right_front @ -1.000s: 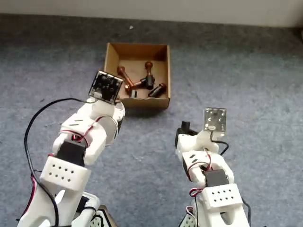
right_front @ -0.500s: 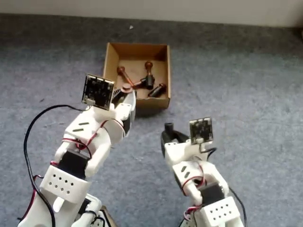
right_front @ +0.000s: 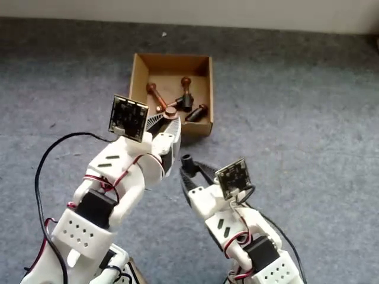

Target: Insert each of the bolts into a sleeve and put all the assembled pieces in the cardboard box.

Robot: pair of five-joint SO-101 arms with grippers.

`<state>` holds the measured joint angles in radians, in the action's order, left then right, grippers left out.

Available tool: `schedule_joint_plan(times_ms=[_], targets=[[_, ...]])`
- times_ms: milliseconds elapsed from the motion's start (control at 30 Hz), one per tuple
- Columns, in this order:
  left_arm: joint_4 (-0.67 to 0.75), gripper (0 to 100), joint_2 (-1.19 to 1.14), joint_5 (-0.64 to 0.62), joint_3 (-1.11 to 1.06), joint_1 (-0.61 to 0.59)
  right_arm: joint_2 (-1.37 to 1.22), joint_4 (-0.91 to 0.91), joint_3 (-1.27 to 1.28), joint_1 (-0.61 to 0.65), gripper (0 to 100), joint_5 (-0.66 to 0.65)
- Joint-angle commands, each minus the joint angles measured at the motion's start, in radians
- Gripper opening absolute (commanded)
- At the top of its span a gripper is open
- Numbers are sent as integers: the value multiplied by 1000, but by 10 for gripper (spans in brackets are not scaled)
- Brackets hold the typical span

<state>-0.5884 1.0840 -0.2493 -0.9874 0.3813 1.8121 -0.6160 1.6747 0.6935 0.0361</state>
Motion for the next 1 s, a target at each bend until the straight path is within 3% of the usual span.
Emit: schedule_joint_plan(times_ms=[0,167,333,967], targets=[[-37,6,148,-8,33,5,22,54,116,67,5,-9],[-32,6,420,-8,-136,8,22,104,116,71,5,-9],[71,6,610,-8,-282,8,22,139,116,73,5,-9],[71,6,631,-6,-302,85,22,197,116,125,5,-9]])
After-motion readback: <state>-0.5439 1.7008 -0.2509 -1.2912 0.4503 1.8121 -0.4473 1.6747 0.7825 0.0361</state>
